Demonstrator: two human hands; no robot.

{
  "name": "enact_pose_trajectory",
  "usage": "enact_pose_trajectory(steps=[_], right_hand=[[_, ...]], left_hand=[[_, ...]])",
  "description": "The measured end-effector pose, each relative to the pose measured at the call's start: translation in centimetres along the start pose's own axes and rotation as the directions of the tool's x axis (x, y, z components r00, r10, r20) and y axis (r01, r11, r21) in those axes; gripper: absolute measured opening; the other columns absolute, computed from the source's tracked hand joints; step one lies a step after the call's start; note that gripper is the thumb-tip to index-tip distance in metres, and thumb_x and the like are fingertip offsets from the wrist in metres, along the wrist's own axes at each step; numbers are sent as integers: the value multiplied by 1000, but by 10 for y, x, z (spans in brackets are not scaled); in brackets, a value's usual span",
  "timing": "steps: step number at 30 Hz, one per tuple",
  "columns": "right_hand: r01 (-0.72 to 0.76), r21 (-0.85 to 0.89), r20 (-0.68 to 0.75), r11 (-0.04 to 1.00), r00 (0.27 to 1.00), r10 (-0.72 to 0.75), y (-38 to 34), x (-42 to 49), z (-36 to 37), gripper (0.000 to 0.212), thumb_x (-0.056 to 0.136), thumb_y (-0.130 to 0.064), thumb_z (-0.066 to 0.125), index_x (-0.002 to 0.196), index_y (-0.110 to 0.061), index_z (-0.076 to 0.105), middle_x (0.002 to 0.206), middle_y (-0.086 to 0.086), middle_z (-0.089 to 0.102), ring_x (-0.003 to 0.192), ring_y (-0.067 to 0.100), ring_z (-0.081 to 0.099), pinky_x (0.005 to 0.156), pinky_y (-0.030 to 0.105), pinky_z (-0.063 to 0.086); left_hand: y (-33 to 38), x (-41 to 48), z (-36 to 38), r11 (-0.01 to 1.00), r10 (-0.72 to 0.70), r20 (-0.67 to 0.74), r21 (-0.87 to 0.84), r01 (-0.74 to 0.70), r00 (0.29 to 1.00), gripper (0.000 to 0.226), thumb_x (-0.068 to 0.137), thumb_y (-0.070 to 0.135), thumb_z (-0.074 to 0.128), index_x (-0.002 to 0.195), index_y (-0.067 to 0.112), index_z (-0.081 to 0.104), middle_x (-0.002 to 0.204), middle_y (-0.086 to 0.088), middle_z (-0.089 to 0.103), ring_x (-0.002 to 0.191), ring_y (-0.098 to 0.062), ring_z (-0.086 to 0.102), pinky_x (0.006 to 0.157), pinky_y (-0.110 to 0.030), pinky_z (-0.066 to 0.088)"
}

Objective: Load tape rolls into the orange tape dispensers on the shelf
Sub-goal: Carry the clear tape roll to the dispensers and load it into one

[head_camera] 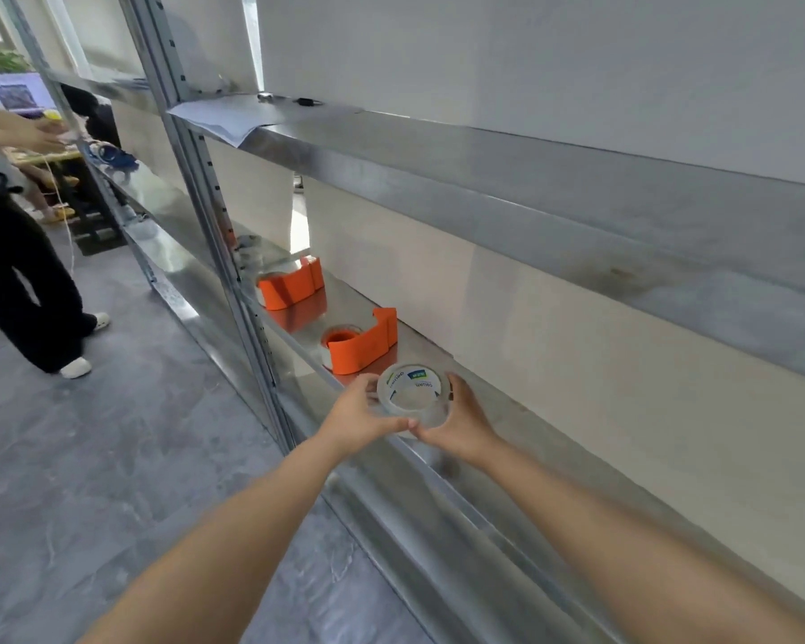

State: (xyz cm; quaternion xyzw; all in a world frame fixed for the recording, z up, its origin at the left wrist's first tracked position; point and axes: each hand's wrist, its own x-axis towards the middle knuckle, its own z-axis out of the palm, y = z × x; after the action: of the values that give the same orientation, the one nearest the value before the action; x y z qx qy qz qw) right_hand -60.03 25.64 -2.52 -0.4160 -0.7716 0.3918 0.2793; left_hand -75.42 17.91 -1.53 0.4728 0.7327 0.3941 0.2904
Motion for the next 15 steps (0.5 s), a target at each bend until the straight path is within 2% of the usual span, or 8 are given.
enact_pose_trajectory(steps=[2, 4, 7, 12, 15], right_hand=[[-57, 4, -12, 998, 998, 57, 9, 17, 11, 78, 51, -41, 82, 117, -16, 48, 117, 0, 57, 108, 16, 56, 92, 33, 50], [-118, -2, -40, 993, 992, 118, 18, 30, 22, 80, 50, -43, 82, 118, -17, 46, 119, 0, 56, 109, 16, 55, 94, 33, 50], [-197, 8, -105, 980, 975, 197, 26, 47, 40, 82, 47, -40, 84, 117, -21, 47, 117, -3, 56, 106, 12, 56, 94, 32, 51], [-332, 47, -265, 942, 905, 332, 21, 61, 71, 83, 40, -42, 82, 115, -23, 51, 113, -4, 59, 103, 10, 59, 90, 31, 53], [-379, 26, -344, 925, 865, 365, 11, 59, 83, 80, 41, -39, 80, 113, -16, 54, 111, 1, 61, 103, 14, 60, 88, 32, 52]], left_hand=[[-12, 25, -1, 1000, 8, 45, 12, -9, 999, 80, 49, 42, 88, 114, 24, 46, 103, 16, 52, 100, -9, 53, 77, -14, 40], [-23, 51, -4, 998, 29, 107, 46, -34, 994, 84, 49, 44, 88, 118, 21, 45, 104, 14, 52, 101, -9, 54, 74, -13, 39], [-37, 88, -9, 986, 96, 220, 114, -123, 971, 91, 48, 48, 84, 122, 17, 44, 109, 8, 55, 101, -13, 57, 78, -20, 45], [-53, 133, -22, 949, 177, 403, 173, -264, 898, 75, 50, 52, 80, 111, 25, 44, 105, 6, 60, 92, -11, 62, 79, -29, 55], [-62, 143, -28, 939, 204, 460, 159, -306, 864, 74, 47, 57, 78, 106, 26, 45, 102, 6, 61, 91, -10, 61, 80, -32, 55]])
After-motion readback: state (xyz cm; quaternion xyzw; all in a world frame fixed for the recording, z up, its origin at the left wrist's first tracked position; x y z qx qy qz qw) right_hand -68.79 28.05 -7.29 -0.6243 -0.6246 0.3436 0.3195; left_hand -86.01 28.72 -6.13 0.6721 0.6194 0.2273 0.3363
